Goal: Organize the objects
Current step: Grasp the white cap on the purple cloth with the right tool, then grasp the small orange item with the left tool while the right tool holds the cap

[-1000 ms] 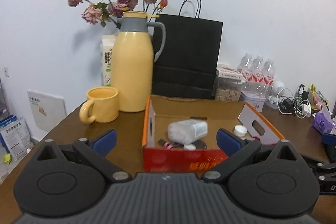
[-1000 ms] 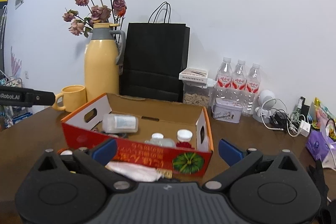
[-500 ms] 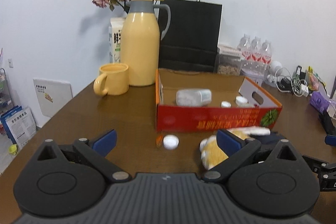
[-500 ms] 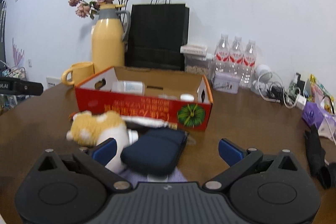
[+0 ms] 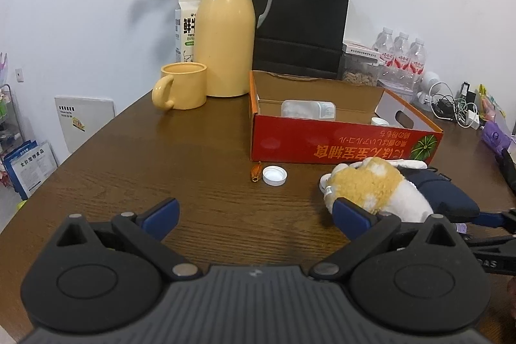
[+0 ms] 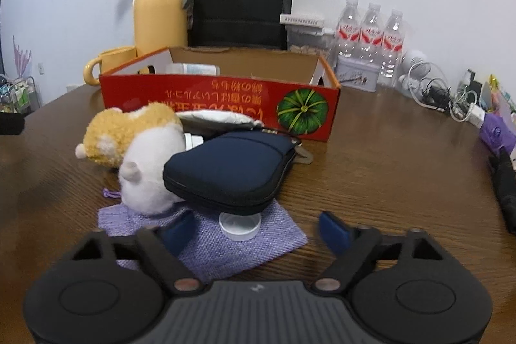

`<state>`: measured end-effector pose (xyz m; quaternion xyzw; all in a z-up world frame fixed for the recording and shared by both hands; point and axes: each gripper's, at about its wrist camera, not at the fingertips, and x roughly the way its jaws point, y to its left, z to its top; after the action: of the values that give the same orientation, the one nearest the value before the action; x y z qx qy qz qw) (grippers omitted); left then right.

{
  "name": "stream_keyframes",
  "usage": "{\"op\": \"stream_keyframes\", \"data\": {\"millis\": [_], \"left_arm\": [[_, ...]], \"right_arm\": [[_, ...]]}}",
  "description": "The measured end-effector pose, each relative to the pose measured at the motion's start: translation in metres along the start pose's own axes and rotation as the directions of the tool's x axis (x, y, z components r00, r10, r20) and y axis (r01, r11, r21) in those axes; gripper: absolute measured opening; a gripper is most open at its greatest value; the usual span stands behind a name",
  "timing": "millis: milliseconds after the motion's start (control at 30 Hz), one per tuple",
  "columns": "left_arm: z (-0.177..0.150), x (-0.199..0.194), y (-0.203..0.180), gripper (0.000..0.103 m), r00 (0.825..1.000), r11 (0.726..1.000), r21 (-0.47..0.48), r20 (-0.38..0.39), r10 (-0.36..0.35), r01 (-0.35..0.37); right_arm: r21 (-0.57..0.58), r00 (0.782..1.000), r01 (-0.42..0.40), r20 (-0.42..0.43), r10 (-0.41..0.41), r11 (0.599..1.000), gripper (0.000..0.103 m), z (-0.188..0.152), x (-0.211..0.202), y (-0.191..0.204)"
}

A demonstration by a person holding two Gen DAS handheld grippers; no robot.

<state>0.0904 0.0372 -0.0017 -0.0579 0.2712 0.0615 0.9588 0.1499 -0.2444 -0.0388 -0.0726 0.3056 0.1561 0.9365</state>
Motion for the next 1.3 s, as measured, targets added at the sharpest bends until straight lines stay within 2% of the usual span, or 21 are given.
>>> {"op": "stream_keyframes", "data": {"millis": [33,67,133,200,400,800,1033,1300], "left_arm": [[0.000,0.000,0.001,0.103,1.000,1.000,-0.002,-0.003,0.001,-0.001],[0.000,0.001,0.001,0.103,1.000,1.000,-0.004,-0.005,0.003,-0.003],[0.000,0.002,0.003,0.103,1.000,1.000,-0.007,-0.009,0.005,-0.005],[0.000,0.002,0.003,0.103,1.000,1.000,-0.010,-0.012,0.004,-0.004],[-0.002,0.000,0.002,0.103,1.000,1.000,-0.009,-0.012,0.002,-0.002],[-0.004,-0.006,0.006,0.103,1.000,1.000,-0.017,-0.001,0.004,-0.004],[-0.004,-0.005,0.006,0.103,1.000,1.000,-0.017,0.000,0.006,-0.006],[0.007,0.014,0.012,0.103,0.999,0.999,-0.028,0.010,0.034,-0.034]], "right_arm": [[0.003,1.000,-0.006,-0.005,0.006,1.000,0.062,-0.001,0.003,0.001],[0.004,1.000,-0.016,-0.007,0.016,1.000,0.059,-0.001,0.004,0.001],[0.004,1.000,-0.024,0.003,0.024,1.000,0.035,0.000,0.002,0.001],[0.010,0.999,-0.035,0.004,0.035,0.999,0.027,-0.001,0.001,0.001],[0.007,0.999,-0.029,0.037,0.029,1.000,0.027,-0.004,-0.009,0.002],[-0.020,0.991,-0.047,0.123,0.049,0.999,0.027,-0.023,-0.057,0.005],[-0.024,0.984,-0.047,0.169,0.050,0.999,0.027,-0.016,-0.069,0.004],[-0.029,0.977,-0.044,0.205,0.049,0.999,0.027,0.003,-0.064,0.001]]}}
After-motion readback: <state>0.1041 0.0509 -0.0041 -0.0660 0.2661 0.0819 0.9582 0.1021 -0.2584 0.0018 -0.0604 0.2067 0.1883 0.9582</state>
